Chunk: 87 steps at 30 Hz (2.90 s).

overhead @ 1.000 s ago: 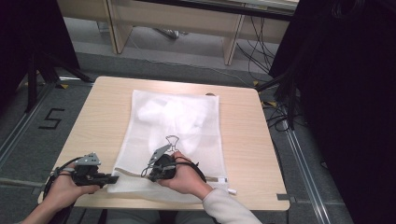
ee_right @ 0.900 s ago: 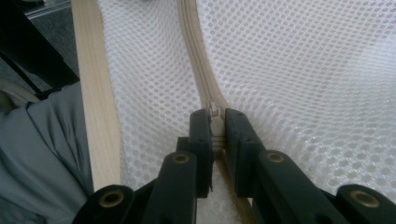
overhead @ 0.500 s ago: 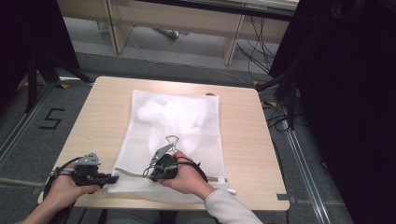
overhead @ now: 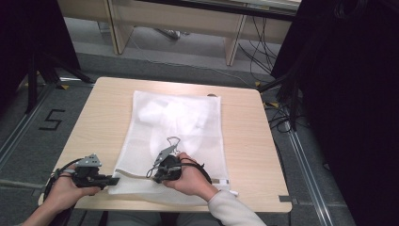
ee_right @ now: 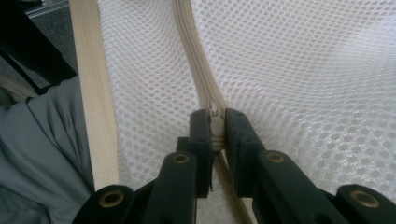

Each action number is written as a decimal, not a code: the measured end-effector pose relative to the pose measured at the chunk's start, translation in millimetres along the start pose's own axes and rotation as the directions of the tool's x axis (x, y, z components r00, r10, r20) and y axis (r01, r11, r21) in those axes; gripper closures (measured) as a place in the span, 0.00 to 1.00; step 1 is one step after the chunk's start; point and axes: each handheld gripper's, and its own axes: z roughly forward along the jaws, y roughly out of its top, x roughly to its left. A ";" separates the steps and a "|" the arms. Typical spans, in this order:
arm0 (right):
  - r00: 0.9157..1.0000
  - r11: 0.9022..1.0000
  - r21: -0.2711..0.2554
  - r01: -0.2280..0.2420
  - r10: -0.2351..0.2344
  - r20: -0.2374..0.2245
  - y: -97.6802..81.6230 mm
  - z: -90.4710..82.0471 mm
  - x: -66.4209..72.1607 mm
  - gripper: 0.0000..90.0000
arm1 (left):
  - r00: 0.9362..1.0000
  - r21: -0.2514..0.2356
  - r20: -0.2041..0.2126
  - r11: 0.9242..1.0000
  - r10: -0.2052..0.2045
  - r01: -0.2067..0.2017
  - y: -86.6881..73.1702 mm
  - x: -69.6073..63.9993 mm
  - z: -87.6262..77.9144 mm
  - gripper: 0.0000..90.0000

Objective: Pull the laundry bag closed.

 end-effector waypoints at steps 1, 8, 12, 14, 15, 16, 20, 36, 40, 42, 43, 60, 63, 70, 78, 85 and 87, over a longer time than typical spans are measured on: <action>1.000 1.000 0.000 0.001 -0.001 0.000 -0.6 -0.7 -0.4 0.92 | 1.000 0.000 0.001 1.000 -0.001 0.001 0.0 0.0 0.1 0.95; 1.000 1.000 0.003 -0.005 0.005 0.001 -3.0 -1.5 -1.4 0.92 | 1.000 0.002 0.000 1.000 0.000 0.000 0.0 0.1 0.1 0.95; 1.000 1.000 0.007 -0.024 0.024 0.003 -3.7 -3.3 -1.2 0.92 | 1.000 0.003 -0.002 1.000 0.000 0.000 0.1 0.0 0.0 0.95; 1.000 1.000 0.011 -0.024 0.024 0.004 -4.0 -4.4 -1.3 0.92 | 1.000 0.000 -0.002 1.000 -0.001 0.001 -0.1 0.1 0.0 0.95; 1.000 1.000 0.013 -0.022 0.022 0.003 -4.4 -4.6 -1.4 0.92 | 1.000 0.001 -0.003 1.000 0.000 0.000 0.0 0.0 -0.1 0.95; 1.000 1.000 0.010 -0.020 0.020 0.007 -4.9 -4.8 -2.0 0.92 | 1.000 0.000 -0.002 1.000 0.000 0.000 0.0 0.0 -0.1 0.95; 1.000 1.000 0.004 -0.014 0.014 0.004 -7.1 -6.1 -3.6 0.92 | 1.000 0.003 -0.003 1.000 0.000 0.000 0.1 0.0 0.0 0.95; 1.000 1.000 0.004 -0.025 0.025 0.012 -12.8 -11.9 -7.3 0.92 | 1.000 0.003 -0.004 1.000 0.000 0.000 -0.1 0.3 0.0 0.95; 0.999 0.999 0.007 -0.034 0.034 0.014 -14.1 -13.0 -7.1 0.92 | 1.000 0.005 -0.005 1.000 -0.001 0.001 -0.1 0.2 0.0 0.95; 0.999 0.999 0.007 -0.032 0.032 0.014 -14.3 -13.0 -7.3 0.92 | 1.000 0.004 -0.005 1.000 -0.001 0.001 0.0 0.2 0.1 0.95; 1.000 1.000 0.003 -0.028 0.028 0.013 -14.1 -13.1 -7.6 0.92 | 1.000 0.002 -0.006 1.000 -0.001 0.001 -0.1 0.2 0.1 0.95; 0.999 0.999 0.003 -0.041 0.041 0.019 -18.1 -19.5 -10.1 0.92 | 1.000 0.006 -0.011 1.000 0.002 -0.002 -0.1 0.7 -0.4 0.95; 0.999 0.999 -0.004 -0.043 0.043 0.023 -19.1 -20.0 -10.5 0.92 | 1.000 -0.006 -0.019 1.000 -0.005 0.005 -0.5 -0.2 0.4 0.95; 0.999 0.999 -0.005 -0.048 0.048 0.024 -20.9 -23.7 -11.5 0.92 | 1.000 -0.010 -0.017 1.000 0.001 -0.001 -0.8 0.4 0.6 0.95; 0.998 0.998 -0.007 -0.055 0.055 0.027 -23.0 -25.0 -12.0 0.92 | 1.000 -0.013 -0.018 1.000 -0.005 0.005 -1.0 -0.1 0.9 0.95; 0.998 0.998 -0.007 -0.062 0.063 0.029 -25.9 -28.2 -13.9 0.92 | 1.000 -0.013 -0.017 1.000 -0.003 0.003 -0.9 0.1 1.1 0.95; 0.998 0.998 -0.002 -0.061 0.061 0.032 -26.7 -28.7 -14.1 0.92 | 1.000 -0.012 -0.017 1.000 -0.002 0.002 -0.9 0.3 1.0 0.95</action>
